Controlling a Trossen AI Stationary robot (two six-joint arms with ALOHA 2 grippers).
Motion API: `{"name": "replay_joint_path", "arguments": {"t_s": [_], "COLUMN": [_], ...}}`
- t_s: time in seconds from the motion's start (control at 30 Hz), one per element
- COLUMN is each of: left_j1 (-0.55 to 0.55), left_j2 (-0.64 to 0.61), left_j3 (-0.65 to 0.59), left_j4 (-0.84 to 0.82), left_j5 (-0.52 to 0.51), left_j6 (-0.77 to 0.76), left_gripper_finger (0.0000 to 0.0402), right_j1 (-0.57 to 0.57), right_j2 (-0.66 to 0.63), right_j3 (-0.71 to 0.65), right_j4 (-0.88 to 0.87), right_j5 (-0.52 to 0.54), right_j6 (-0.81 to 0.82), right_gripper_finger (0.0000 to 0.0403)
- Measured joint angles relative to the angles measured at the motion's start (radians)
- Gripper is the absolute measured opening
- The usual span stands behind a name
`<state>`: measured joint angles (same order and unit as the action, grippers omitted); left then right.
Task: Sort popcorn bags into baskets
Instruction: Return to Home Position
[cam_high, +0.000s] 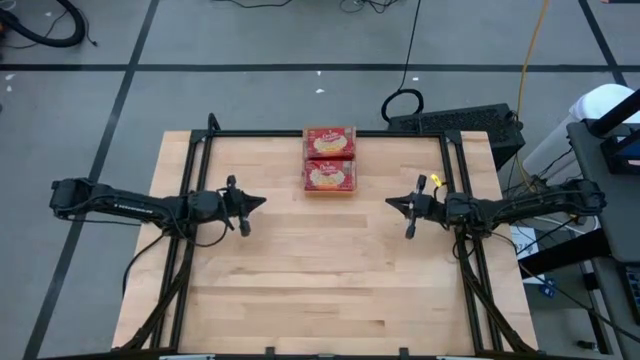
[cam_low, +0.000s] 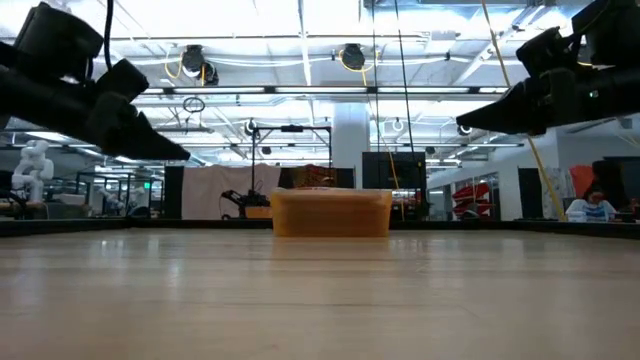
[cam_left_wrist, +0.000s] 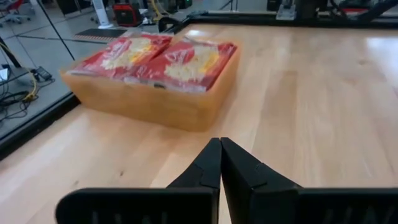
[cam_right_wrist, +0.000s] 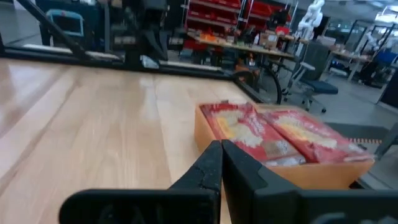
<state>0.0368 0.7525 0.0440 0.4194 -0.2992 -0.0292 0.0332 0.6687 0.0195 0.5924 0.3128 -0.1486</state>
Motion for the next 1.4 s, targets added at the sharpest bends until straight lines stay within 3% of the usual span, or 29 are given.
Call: {"name": "replay_joint_path", "arguments": {"t_s": [0.5,0.8,1.03,1.4], "left_j1": [0.000,0.001,0.001,0.001], "left_j2": [-0.003,-0.003,-0.007,-0.217], "left_j3": [-0.031,-0.034,-0.034,-0.034], "left_j4": [-0.003,-0.006,0.003,-0.045], "left_j5": [-0.015,-0.016,0.000,0.055], "left_j6": [0.016,0.015,0.020,0.052], "left_gripper_finger": [0.0004,0.0017,0.0004,0.0004], "right_j1": [0.000,0.000,0.001,0.001], "right_j2": [-0.137,-0.259,-0.348,-0.485], "right_j3": [-0.003,-0.004,-0.004,-0.004], "right_j4": [-0.024,-0.179,-0.258,-0.348], "right_j5": [0.001,-0.020,-0.054,-0.053], "right_j6": [-0.032,-0.023,-0.024,-0.013], "right_gripper_finger": [0.0000,0.0000,0.0000,0.0000]}}
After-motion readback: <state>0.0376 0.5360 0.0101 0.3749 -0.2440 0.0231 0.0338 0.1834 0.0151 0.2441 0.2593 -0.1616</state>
